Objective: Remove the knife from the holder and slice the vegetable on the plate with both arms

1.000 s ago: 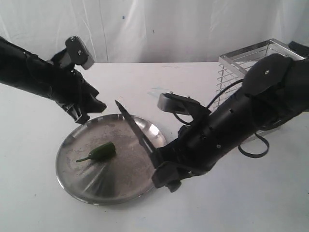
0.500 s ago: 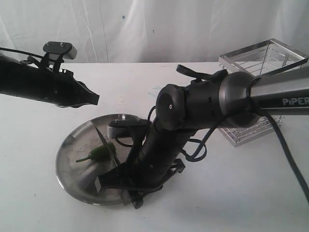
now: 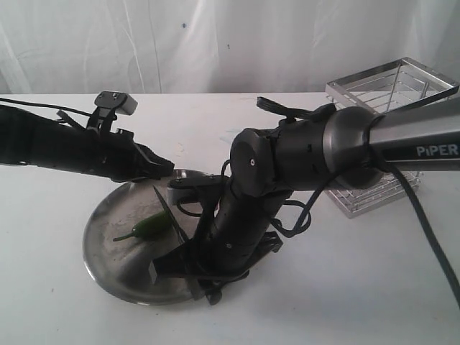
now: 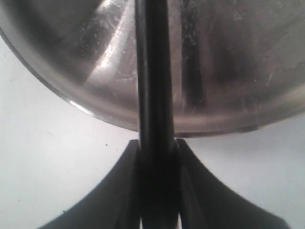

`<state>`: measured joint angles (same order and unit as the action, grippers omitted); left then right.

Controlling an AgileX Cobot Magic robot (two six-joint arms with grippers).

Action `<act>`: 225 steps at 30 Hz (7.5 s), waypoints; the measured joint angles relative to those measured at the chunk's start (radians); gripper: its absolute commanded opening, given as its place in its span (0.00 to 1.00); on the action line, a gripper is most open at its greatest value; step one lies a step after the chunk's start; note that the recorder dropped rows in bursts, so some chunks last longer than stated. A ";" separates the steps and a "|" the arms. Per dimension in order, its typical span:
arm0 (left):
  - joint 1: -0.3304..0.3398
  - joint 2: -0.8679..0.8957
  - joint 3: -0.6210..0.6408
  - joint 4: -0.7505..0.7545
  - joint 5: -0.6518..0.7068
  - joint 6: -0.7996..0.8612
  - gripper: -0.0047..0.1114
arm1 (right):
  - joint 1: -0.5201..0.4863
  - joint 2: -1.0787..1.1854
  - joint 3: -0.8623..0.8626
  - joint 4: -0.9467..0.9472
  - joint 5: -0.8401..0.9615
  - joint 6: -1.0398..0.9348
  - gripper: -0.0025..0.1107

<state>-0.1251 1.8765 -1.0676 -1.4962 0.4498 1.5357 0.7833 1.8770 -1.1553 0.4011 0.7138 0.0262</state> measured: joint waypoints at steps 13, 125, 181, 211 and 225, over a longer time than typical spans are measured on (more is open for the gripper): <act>0.000 0.002 0.000 -0.001 0.002 0.004 0.04 | 0.000 0.002 0.000 -0.004 0.008 0.000 0.02; 0.006 -0.044 0.148 -0.019 -0.077 0.039 0.04 | 0.005 0.002 -0.008 0.006 0.084 0.025 0.02; 0.008 0.101 0.168 -0.137 -0.072 0.056 0.04 | 0.006 0.002 -0.008 0.006 0.133 0.035 0.02; 0.007 -0.063 0.169 -0.052 0.049 0.034 0.04 | 0.006 0.043 -0.008 -0.035 0.185 0.067 0.02; -0.060 -0.063 0.205 -0.088 0.076 0.107 0.04 | 0.006 0.058 -0.008 -0.023 0.145 0.069 0.02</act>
<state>-0.1855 1.8137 -0.8628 -1.5842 0.5254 1.6423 0.7889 1.9345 -1.1635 0.3786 0.8584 0.0950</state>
